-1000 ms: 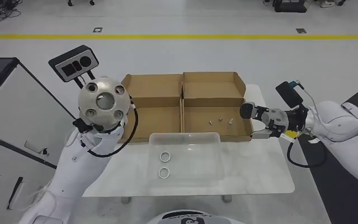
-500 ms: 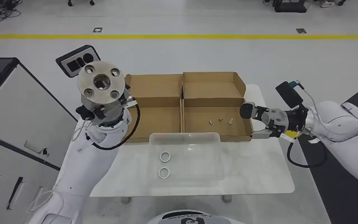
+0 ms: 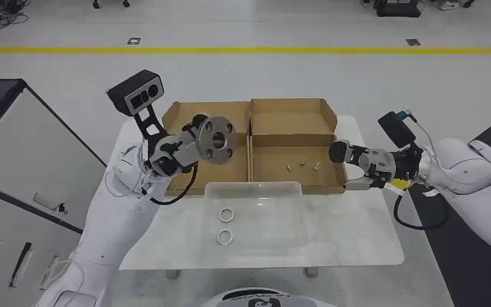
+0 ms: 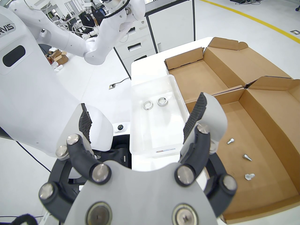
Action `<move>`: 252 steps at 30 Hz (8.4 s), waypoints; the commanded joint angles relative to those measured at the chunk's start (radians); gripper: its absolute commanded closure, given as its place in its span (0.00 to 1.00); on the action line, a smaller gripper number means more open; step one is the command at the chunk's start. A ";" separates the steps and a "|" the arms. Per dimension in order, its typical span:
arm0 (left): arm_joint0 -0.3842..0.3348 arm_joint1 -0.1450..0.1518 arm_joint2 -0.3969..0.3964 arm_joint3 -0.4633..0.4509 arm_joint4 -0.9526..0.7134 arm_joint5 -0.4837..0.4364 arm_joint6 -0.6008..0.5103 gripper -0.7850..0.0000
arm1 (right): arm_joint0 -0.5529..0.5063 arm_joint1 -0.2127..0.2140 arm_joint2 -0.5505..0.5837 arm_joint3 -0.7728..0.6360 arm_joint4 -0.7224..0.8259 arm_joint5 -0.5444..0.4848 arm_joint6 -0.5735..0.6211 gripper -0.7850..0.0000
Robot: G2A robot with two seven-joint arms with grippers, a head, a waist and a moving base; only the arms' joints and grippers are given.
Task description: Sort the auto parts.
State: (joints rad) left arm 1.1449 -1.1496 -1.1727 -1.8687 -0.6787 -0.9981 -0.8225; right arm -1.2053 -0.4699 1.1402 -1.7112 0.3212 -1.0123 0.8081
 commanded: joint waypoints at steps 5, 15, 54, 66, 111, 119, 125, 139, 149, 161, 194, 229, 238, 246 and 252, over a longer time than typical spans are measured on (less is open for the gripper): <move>-0.011 -0.009 0.037 -0.040 -0.197 -0.014 0.015 1.00 | 0.000 -0.001 0.000 0.000 -0.001 0.000 0.000 0.00; -0.012 -0.035 0.043 -0.057 -0.348 -0.014 0.015 1.00 | 0.000 -0.001 0.000 0.000 -0.001 0.000 0.000 0.00; -0.018 -0.020 0.079 -0.021 -0.266 0.004 -0.003 1.00 | 0.000 -0.001 0.000 0.000 -0.001 0.000 0.000 0.00; -0.018 -0.020 0.079 -0.021 -0.266 0.004 -0.003 1.00 | 0.000 -0.001 0.000 0.000 -0.001 0.000 0.000 0.00; -0.001 0.012 -0.148 0.191 0.552 0.379 0.029 1.00 | 0.000 -0.001 0.000 0.000 -0.001 0.000 0.000 0.00; -0.035 0.030 -0.157 0.260 0.639 0.441 -0.116 1.00 | 0.000 -0.001 0.000 0.000 -0.001 0.000 0.000 0.00; -0.011 0.045 -0.168 0.272 0.695 0.468 -0.182 1.00 | 0.000 -0.001 0.000 0.000 -0.001 0.000 0.000 0.00; -0.159 0.056 -0.087 0.330 0.861 0.475 -0.293 1.00 | 0.000 -0.001 0.000 0.000 -0.001 0.000 0.000 0.00; -0.334 0.030 0.096 0.494 1.020 0.422 -0.302 1.00 | 0.000 -0.001 0.000 0.000 -0.001 0.000 0.000 0.00; -0.442 -0.002 0.264 0.686 1.182 0.371 -0.279 1.00 | 0.000 -0.001 0.000 0.000 -0.001 0.000 0.000 0.00; -0.602 -0.133 0.587 1.002 1.378 0.343 -0.210 1.00 | 0.000 -0.001 0.000 0.000 -0.001 0.000 0.000 0.00; -0.606 -0.181 0.641 1.091 1.429 0.410 -0.152 1.00 | 0.000 -0.001 0.000 0.000 -0.001 0.000 0.000 0.00; -0.610 -0.217 0.677 1.141 1.463 0.449 -0.139 1.00 | 0.000 -0.001 0.000 0.000 -0.001 0.000 0.000 0.00; -0.620 -0.231 0.676 1.186 1.465 0.441 -0.124 0.00 | 0.000 -0.001 0.000 0.000 -0.001 0.000 0.000 0.00; -0.623 -0.223 0.655 1.182 1.471 0.438 -0.110 0.00 | 0.000 -0.001 0.000 0.000 -0.001 0.000 0.000 0.00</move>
State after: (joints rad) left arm 0.5219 -1.3752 -0.5128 -0.6805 0.7890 -0.5614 -0.9355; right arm -1.2053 -0.4699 1.1402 -1.7112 0.3212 -1.0123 0.8081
